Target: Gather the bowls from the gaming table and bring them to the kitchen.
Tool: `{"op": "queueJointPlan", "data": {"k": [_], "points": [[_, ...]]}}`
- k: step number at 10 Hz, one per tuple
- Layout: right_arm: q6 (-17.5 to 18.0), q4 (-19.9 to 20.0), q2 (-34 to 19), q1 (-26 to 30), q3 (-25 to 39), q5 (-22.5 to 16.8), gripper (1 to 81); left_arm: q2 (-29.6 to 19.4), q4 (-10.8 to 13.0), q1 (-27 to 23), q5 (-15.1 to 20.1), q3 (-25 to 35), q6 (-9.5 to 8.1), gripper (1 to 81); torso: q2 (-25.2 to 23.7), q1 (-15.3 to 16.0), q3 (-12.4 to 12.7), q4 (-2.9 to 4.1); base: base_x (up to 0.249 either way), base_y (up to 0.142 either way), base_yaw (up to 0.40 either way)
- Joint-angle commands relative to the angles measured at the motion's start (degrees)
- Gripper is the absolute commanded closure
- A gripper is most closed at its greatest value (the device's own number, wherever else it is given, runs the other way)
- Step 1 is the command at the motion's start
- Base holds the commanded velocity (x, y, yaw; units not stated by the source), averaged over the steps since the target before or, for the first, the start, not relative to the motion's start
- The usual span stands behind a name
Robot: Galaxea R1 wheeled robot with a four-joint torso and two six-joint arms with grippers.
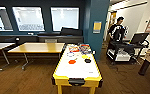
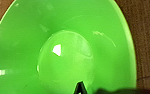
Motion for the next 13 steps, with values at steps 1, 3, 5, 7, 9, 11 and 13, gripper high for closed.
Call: {"op": "queueJointPlan", "data": {"k": [1, 3, 5, 7, 9, 11, 13], "points": [[-0.21, -1.14, -0.81, 1.33, 0.11, -2.56, 81.1, -0.59, -0.36, -1.76, 2.78, -1.19, 0.23, 81.1, 0.0, 0.0, 0.0, 0.0, 0.0, 0.0, -0.393], [-0.21, -1.14, -0.9, 1.42, 0.11, -2.65, 81.1, -0.32, -0.53, -1.85, 2.7, -1.28, -0.04, 81.1, 0.0, 0.0, 0.0, 0.0, 0.0, 0.0, -0.392], [-0.21, -1.14, -0.99, 1.51, 0.11, -2.65, 81.1, -0.24, -0.53, -2.29, 2.78, -1.28, -0.21, 81.1, 0.0, 0.0, 0.0, 0.0, 0.0, 0.0, -0.392], [-0.21, -1.14, -0.99, 1.42, 0.11, -2.65, 81.1, -0.06, -0.44, -2.63, 2.96, -1.19, -0.21, 81.1, 0.0, 0.0, 0.0, 0.0, 0.0, 0.0, -0.392], [-0.21, -1.31, -0.99, 1.51, 0.11, -2.65, 81.1, 0.03, -0.79, -2.64, 3.05, -1.27, -0.29, 81.1, 0.0, 0.0, 0.0, 0.0, 0.0, 0.0, -0.392], [-0.21, -1.31, -0.99, 1.51, 0.11, -2.56, 81.1, -0.15, -1.94, -2.72, 3.22, -1.19, -0.29, 81.1, 0.0, 0.0, 0.0, 0.0, 0.0, 0.0, -0.392], [-0.21, -1.31, -0.99, 1.51, 0.11, -2.64, 81.1, -0.06, -1.32, -2.64, 3.23, -1.28, -0.21, 81.1, 0.0, 0.0, 0.0, 0.0, 0.0, 0.0, -0.392]]}}
